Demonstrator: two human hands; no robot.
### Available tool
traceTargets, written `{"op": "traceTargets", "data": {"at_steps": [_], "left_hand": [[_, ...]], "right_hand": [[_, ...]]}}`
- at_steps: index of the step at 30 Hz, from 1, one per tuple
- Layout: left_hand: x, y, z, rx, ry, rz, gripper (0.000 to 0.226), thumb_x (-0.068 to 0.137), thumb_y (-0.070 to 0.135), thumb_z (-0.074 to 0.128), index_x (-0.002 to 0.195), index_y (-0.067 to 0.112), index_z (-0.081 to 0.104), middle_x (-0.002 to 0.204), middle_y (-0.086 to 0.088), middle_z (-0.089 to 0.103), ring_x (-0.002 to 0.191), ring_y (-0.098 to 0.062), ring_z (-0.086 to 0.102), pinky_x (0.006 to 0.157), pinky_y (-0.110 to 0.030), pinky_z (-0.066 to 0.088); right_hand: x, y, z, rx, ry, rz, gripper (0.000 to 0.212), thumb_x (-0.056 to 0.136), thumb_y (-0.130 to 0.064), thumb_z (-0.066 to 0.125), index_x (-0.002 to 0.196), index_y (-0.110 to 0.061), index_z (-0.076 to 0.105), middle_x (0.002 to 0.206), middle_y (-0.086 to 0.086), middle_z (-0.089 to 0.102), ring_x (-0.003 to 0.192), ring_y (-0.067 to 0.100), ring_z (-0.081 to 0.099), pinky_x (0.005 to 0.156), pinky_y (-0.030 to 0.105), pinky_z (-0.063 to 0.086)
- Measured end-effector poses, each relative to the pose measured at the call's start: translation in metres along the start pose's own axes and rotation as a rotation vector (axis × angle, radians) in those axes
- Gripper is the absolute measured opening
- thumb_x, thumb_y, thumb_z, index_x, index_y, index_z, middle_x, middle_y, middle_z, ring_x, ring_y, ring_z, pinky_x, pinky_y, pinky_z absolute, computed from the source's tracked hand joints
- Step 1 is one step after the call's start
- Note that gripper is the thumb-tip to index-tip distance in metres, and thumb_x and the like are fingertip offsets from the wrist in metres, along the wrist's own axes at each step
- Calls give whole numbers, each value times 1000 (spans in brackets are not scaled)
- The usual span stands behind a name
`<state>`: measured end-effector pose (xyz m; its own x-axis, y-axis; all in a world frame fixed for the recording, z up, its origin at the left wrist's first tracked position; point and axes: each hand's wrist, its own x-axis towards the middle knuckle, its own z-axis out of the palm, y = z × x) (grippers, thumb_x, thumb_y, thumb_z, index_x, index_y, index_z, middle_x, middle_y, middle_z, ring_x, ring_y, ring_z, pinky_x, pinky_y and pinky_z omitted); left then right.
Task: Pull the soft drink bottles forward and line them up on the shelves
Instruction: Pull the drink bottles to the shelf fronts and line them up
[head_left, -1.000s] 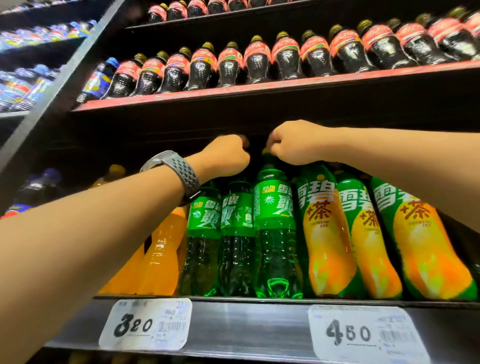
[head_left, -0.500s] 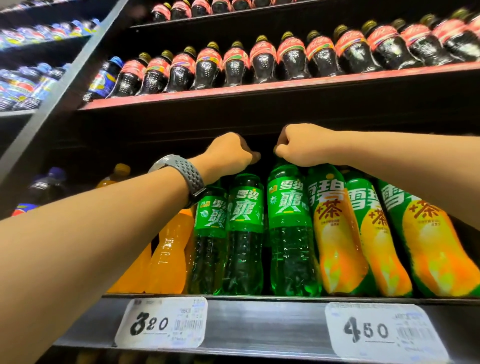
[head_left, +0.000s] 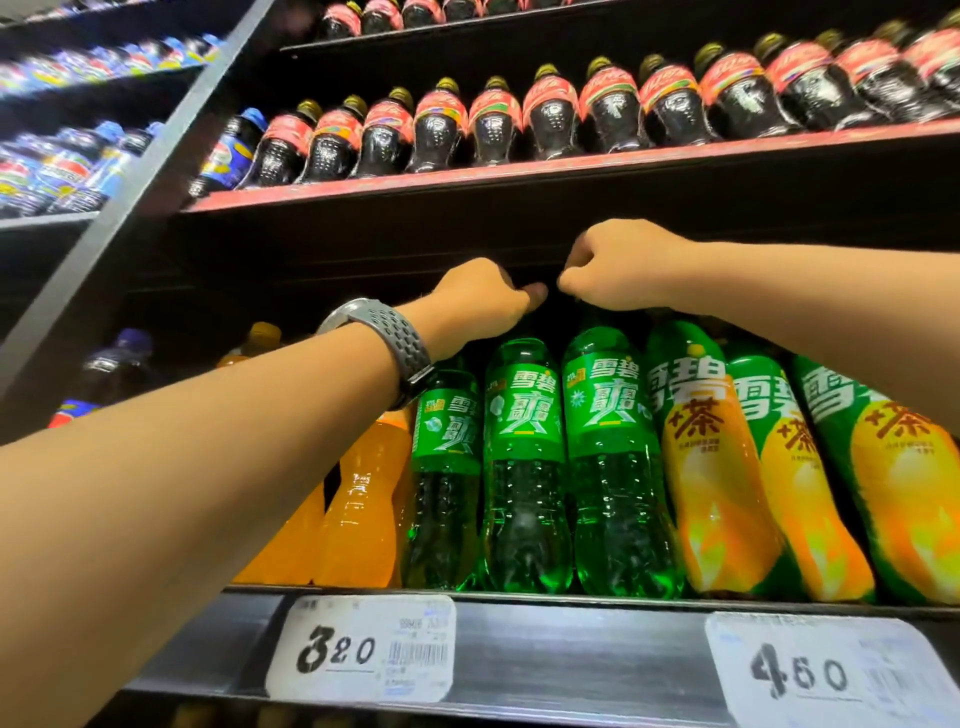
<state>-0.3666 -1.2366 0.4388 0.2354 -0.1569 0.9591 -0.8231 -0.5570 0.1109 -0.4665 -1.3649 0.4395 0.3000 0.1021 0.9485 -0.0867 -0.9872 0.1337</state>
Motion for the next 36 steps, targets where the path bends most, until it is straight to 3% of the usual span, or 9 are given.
{"op": "traceTargets", "data": {"at_steps": [3,6,10,17,22,26,28,32,36], "left_hand": [[3,-11,-7,-17,31,24,35,94,45,49,93,14,66,94,-10,68,91,-30,63,68,-30,48],[4,-33,-13,300,84,62,34,90,46,52,102,17,65,105,-11,67,101,-33,60,79,-34,48],[1,-55,-9,534,-22,86,47,86,55,54,105,14,64,110,-13,65,103,-34,58,81,-36,45],[-2,-58,-17,44,21,-22,22,82,30,72,95,13,73,80,-4,68,70,-20,61,60,-24,44],[-3,-58,-25,-111,9,-34,18,84,25,70,96,13,73,93,-9,71,82,-23,67,70,-37,60],[-5,-59,-34,-123,-13,-28,14,86,24,69,96,15,73,85,-5,69,66,-15,63,47,-21,50],[-6,-59,-37,-167,-17,-40,15,85,24,70,96,15,73,82,-2,67,65,-14,63,42,-16,46],[-10,-53,-38,-245,-52,-68,20,87,26,69,100,12,70,88,-4,66,75,-16,64,45,-16,50],[-10,-46,-33,-182,-67,-97,31,87,37,66,107,13,66,95,-6,65,79,-19,66,58,-24,58]], "right_hand": [[4,-11,3,17,81,-56,30,86,-35,52,107,-19,66,113,8,64,106,28,57,83,32,46],[6,-24,10,-27,44,-109,33,86,-38,52,112,-21,63,118,9,63,109,30,56,89,36,49],[5,-37,21,-144,-69,-133,48,91,-45,49,127,-15,56,126,12,58,116,32,54,93,39,48],[3,-45,24,-162,-126,-123,43,92,-41,50,124,-13,58,124,12,60,113,31,55,90,36,49],[0,-46,22,-154,-164,-105,42,93,-40,49,124,-13,58,121,11,60,110,31,55,91,39,50],[0,-46,23,-138,-155,-92,40,93,-39,49,122,-14,58,119,11,61,106,30,57,89,39,51],[0,-45,24,-121,-157,-83,39,92,-39,49,120,-14,59,116,11,61,102,30,58,88,40,52],[-1,-44,26,-78,-126,-65,36,88,-36,50,115,-16,60,111,10,61,97,29,59,85,40,53],[2,-44,28,-68,-92,-47,40,85,-41,51,115,-16,59,111,10,60,95,30,59,82,40,54]]}}
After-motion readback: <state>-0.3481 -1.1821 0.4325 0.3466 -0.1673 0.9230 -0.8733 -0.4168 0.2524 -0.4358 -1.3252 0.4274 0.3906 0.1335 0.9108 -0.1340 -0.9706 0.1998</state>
